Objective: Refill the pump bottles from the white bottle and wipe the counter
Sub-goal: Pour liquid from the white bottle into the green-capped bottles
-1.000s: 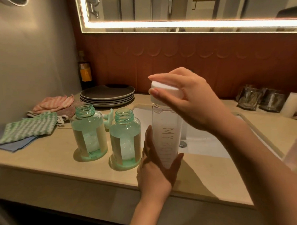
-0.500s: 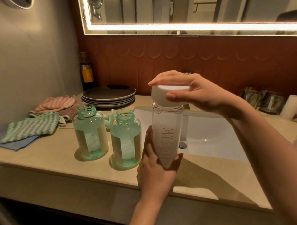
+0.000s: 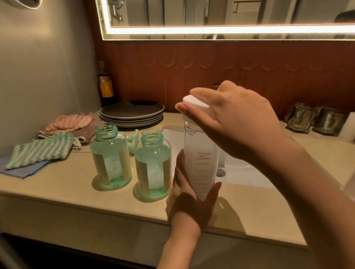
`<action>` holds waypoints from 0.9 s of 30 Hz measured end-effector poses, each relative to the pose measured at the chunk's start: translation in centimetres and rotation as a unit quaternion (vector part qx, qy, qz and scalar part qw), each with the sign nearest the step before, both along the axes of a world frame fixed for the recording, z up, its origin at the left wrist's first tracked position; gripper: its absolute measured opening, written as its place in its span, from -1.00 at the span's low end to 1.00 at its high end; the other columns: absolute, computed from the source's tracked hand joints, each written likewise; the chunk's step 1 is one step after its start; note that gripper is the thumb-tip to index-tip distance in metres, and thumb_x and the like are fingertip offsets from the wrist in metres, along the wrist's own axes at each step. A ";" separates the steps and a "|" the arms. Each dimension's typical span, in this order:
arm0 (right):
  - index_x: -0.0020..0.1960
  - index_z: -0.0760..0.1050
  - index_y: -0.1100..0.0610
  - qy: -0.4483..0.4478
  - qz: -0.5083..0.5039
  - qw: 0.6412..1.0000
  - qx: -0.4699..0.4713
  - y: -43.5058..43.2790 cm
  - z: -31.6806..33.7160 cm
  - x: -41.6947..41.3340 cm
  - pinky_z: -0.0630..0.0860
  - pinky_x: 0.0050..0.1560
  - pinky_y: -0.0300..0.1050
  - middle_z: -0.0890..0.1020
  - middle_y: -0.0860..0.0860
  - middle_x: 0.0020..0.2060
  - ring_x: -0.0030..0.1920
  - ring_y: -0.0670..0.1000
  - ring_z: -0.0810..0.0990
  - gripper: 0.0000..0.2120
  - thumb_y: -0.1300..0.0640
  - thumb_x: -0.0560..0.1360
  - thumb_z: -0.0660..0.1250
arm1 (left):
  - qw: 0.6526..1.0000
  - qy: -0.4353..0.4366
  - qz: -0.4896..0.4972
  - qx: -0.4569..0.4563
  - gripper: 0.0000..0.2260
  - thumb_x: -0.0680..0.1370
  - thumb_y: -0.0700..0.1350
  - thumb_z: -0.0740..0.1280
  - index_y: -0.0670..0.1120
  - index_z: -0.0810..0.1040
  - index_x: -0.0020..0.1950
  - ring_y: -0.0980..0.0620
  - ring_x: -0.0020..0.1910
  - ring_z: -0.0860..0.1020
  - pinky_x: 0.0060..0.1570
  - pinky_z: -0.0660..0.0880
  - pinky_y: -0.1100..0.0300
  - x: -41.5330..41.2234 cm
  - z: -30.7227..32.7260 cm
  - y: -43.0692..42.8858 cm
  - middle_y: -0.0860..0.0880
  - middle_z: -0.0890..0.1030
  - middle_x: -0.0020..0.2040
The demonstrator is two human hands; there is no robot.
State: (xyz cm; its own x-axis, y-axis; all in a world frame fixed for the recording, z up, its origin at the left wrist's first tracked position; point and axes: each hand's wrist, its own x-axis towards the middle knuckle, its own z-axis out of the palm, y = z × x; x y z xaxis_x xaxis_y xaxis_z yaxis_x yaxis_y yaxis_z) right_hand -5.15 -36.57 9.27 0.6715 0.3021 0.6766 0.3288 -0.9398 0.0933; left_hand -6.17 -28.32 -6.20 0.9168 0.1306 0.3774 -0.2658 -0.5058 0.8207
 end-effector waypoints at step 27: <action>0.29 0.40 -0.03 0.003 -0.034 0.990 -0.138 -0.9 0.9 0.2 0.29 -0.09 -0.10 0.46 0.01 -0.21 -0.15 0.00 0.38 -0.14 -0.49 0.30 -0.28 | 1.000 -0.011 0.001 -0.014 -0.11 0.35 0.32 0.35 0.58 -0.44 0.16 0.01 0.36 0.34 0.33 0.35 -0.05 0.0 -0.4 0.0 0.12 0.23 0.48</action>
